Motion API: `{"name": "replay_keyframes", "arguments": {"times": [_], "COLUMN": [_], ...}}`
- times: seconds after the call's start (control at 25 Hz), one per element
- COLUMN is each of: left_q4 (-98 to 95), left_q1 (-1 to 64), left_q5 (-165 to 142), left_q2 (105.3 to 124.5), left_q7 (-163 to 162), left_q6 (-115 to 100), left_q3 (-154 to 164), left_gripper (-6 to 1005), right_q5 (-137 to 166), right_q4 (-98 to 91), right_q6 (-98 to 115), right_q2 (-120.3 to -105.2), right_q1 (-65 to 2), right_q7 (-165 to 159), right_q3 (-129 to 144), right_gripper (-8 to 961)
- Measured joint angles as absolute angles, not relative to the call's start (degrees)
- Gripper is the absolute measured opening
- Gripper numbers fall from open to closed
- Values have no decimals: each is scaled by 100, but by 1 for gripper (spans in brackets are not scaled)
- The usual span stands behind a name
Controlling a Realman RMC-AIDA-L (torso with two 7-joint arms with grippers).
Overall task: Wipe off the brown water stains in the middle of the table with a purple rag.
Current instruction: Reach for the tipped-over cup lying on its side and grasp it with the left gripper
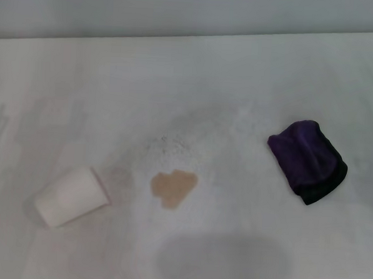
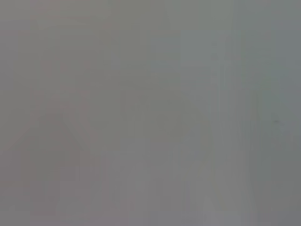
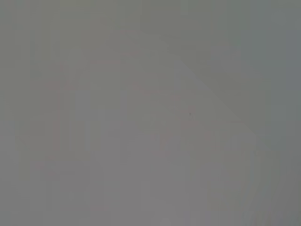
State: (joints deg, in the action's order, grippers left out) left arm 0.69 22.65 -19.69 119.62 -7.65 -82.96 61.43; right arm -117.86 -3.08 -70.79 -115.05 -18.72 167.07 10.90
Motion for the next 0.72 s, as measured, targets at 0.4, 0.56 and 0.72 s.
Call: {"name": "replay_keyframes", "arguments": {"times": [0.4,0.56,0.72], "left_q4": [52,44,39], "left_q1": [2268,2268,2268], "left_q5": [-1969,-1969,-1969], "left_q2": [11953,11952,11946], "left_q7": [-765,-764,-764], "left_q6": [-8281,-8279,-8283], "left_q3": [6143,6143,6143], "left_gripper": [875,875,875], "right_q5": [-11786,-11786,-11786], "right_q4": [-307,-308,-308], "right_q6": [-7047,-7046,-7046], "right_q2": [-11505,-11505,-11505], "right_q1": [-1919,-1925,-1925], "right_q7": [16736,16739,16740], "right_q3": [1096,1098,1099], "right_gripper": [874,874,874]}}
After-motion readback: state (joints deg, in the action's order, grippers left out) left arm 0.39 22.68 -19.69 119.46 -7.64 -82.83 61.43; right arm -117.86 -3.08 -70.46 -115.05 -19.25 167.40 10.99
